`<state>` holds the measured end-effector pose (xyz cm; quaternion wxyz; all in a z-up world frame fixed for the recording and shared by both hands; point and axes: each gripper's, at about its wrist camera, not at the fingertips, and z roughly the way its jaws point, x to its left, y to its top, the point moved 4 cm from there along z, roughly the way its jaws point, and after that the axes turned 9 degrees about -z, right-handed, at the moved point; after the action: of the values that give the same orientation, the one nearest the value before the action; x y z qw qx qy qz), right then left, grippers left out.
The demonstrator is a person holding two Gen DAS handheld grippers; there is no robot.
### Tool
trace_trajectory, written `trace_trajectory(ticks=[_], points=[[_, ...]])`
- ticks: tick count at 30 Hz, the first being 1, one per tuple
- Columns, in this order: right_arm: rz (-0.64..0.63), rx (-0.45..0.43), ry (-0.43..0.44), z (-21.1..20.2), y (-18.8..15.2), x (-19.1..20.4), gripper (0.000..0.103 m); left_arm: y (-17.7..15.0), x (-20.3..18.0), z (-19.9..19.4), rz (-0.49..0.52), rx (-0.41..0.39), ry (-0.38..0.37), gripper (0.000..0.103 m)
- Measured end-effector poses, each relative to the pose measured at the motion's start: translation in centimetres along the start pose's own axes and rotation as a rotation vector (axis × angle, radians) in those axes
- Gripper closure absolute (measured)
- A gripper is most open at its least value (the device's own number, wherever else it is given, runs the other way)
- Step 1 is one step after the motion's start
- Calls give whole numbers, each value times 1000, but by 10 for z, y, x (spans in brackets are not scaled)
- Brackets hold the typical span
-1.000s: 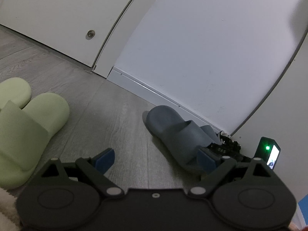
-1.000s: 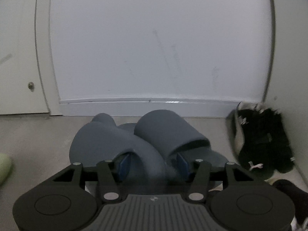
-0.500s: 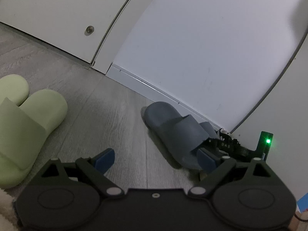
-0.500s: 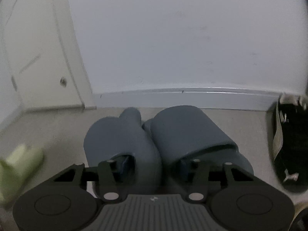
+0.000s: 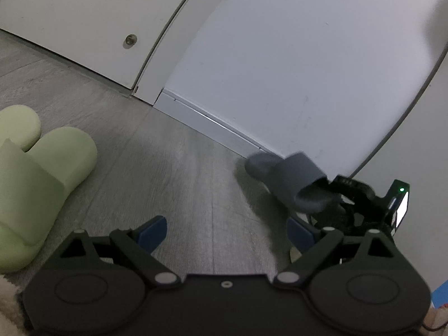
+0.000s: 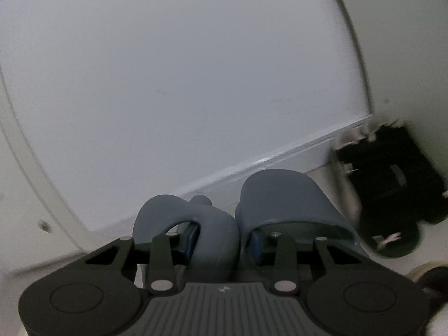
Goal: Organize scattered shoes
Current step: 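Carry the blue-gray slides with the right tool toward the wall beside the Puma sneakers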
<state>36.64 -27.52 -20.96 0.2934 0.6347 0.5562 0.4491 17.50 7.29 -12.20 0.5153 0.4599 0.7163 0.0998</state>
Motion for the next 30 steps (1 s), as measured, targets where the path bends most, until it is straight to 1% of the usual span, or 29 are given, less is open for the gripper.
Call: trace_trajectory(ticks=[3, 5, 8, 12, 18, 19, 21, 24, 27, 30], points=[[2, 5, -8, 2, 3, -3, 63, 1, 1, 1, -1, 5, 1, 10], [-32, 14, -17, 8, 7, 2, 63, 1, 2, 1, -4, 5, 1, 10], [-67, 50, -9, 20, 13, 3, 62, 1, 2, 1, -6, 9, 4, 10], [-139, 157, 21, 47, 21, -9, 60, 0, 1, 2, -4, 16, 4, 10], [-155, 329, 73, 72, 21, -28, 57, -2, 0, 3, -2, 28, 1, 10], [-176, 352, 85, 75, 21, -29, 56, -2, 0, 3, -1, 32, 1, 10], [-271, 404, 105, 79, 19, -25, 56, -3, 0, 4, 0, 35, 1, 10], [-456, 444, 124, 79, 10, -13, 54, -3, 0, 4, 1, 38, 2, 10], [-494, 474, 128, 77, 10, -5, 52, -2, 1, 6, -1, 40, 4, 10], [-463, 513, 129, 79, 14, -4, 52, -2, 0, 7, -1, 39, 4, 10]])
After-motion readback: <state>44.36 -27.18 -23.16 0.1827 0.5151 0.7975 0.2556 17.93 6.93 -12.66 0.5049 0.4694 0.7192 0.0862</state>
